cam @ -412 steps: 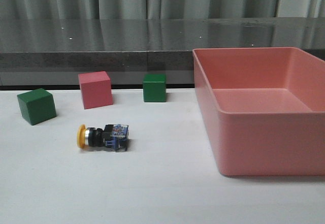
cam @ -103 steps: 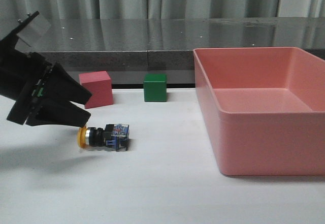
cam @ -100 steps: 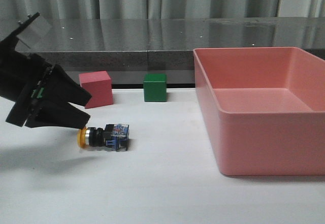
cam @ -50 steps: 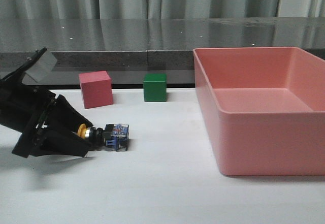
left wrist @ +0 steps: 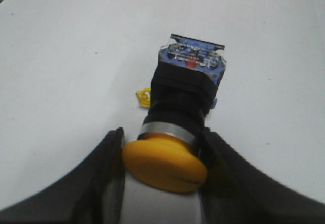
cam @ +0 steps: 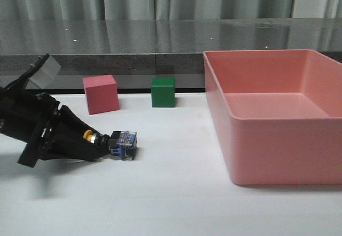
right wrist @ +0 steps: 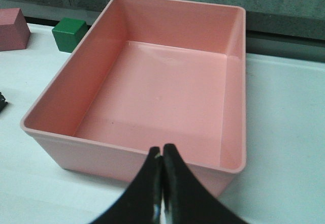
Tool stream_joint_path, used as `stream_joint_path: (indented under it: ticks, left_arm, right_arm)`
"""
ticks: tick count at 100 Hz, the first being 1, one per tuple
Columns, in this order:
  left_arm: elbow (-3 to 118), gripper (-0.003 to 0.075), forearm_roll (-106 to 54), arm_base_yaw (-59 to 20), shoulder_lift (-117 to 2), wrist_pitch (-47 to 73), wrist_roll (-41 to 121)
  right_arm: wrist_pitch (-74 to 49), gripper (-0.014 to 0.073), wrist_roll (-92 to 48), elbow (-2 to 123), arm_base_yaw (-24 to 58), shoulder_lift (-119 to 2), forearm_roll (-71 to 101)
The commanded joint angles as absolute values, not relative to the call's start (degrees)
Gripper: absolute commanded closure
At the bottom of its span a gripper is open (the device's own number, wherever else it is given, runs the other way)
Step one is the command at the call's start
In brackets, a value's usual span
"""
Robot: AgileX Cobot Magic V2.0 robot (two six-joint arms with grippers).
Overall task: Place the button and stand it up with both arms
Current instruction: 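Close the left gripper around the button's yellow cap, then lift and rotate the button upright, lowering its base onto the table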
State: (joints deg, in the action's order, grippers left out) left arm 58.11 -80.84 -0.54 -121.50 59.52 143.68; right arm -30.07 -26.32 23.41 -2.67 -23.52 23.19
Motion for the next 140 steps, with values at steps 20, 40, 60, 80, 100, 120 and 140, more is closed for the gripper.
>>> stream_joint_path:
  ticks: [20,40,60,80,100,120,140]
  left_arm:
    - [63.13,0.0739,-74.07,-0.89,-111.17,64.56,133.46]
    - [69.44,0.0739,-57.15,-3.69,-100.15,53.25,120.15]
    - [73.19,0.0739,-34.3,-10.43,-93.89,45.03,103.28]
    - [73.33,0.0739,-3.96,-20.23,-93.78,41.85,85.49]
    - [73.33,0.0739,20.98,-28.77,-95.3,40.37,70.87]
    - [73.33,0.0739,30.55,-33.1,-98.55,41.05,65.33]
    - [73.33,0.0738,31.67,-34.08,-101.17,41.32,65.26]
  right_arm:
    - [-26.24,0.0663,-26.53,24.81,-2.96,-23.76,24.32]
    - [-26.13,0.0663,-26.53,24.81,-2.96,-23.76,24.32]
    - [-26.13,0.0663,-26.53,24.81,-2.96,-23.76,24.32]
    - [-26.13,0.0663,-26.53,24.81,-2.96,-23.76,24.32]
    - [-26.3,0.0663,-26.53,24.81,-2.96,-23.76,24.37]
    - [-26.58,0.0663,-26.53,24.81,-2.96,-23.76,24.37]
    - [-26.58,0.0663,-26.53,24.81,-2.96,-23.76,24.37]
